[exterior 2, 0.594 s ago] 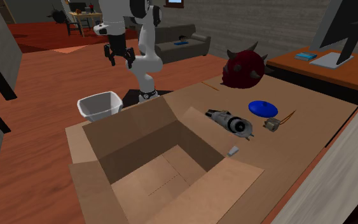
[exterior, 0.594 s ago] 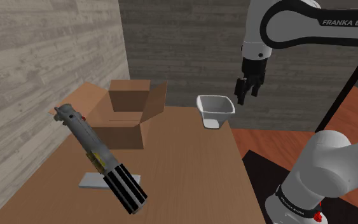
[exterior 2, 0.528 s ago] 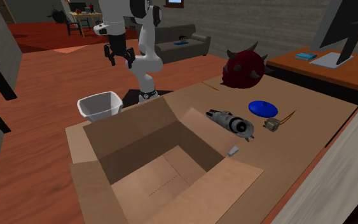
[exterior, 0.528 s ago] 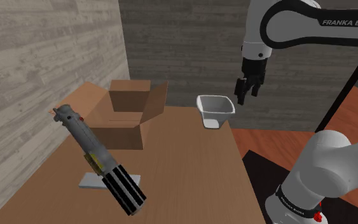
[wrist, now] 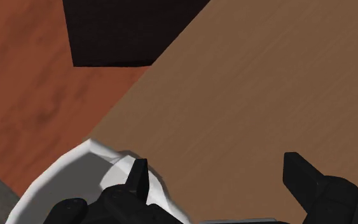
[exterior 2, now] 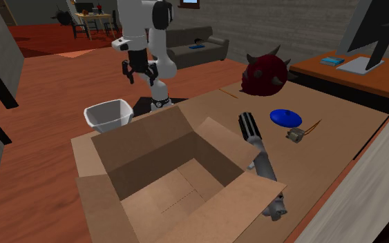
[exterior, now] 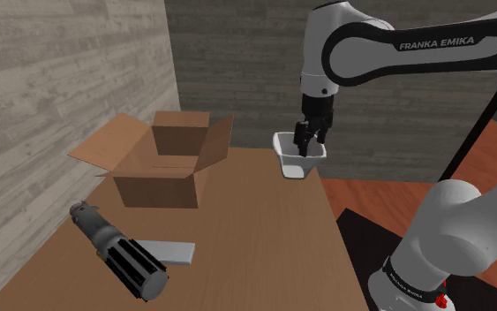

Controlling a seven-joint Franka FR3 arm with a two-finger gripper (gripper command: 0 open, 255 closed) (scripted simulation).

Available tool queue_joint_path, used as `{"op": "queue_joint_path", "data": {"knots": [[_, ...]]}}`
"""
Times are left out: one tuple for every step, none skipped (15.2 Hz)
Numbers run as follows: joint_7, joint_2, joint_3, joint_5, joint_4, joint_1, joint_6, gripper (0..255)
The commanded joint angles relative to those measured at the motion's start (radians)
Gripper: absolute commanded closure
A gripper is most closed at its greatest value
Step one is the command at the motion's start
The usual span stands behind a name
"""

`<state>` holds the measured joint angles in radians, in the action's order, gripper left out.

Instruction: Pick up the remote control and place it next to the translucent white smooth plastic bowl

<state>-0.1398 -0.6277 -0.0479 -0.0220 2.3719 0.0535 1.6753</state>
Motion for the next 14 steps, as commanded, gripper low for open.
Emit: {"op": "queue_joint_path", "data": {"knots": [[-0.008, 0.050, -0.023, 0.016, -0.005, 0.020, 0.049, 0], [-0.011, 0.077, -0.033, 0.023, -0.013, 0.029, 0.070, 0], [-0.013, 0.105, -0.044, 0.029, -0.022, 0.038, 0.090, 0], [-0.016, 0.133, -0.055, 0.034, -0.032, 0.046, 0.110, 0], [-0.019, 0.161, -0.066, 0.039, -0.043, 0.054, 0.129, 0], [-0.022, 0.190, -0.076, 0.043, -0.055, 0.063, 0.147, 0], [-0.025, 0.219, -0.087, 0.046, -0.067, 0.070, 0.165, 0], [-0.028, 0.248, -0.098, 0.049, -0.081, 0.078, 0.183, 0], [-0.031, 0.277, -0.109, 0.052, -0.095, 0.086, 0.199, 0], [-0.034, 0.307, -0.119, 0.053, -0.111, 0.093, 0.215, 0], [-0.038, 0.336, -0.130, 0.054, -0.127, 0.100, 0.231, 0], [-0.041, 0.366, -0.141, 0.053, -0.144, 0.107, 0.245, 0], [-0.045, 0.396, -0.151, 0.052, -0.162, 0.114, 0.259, 0], [-0.049, 0.427, -0.162, 0.051, -0.181, 0.121, 0.272, 0]]}}
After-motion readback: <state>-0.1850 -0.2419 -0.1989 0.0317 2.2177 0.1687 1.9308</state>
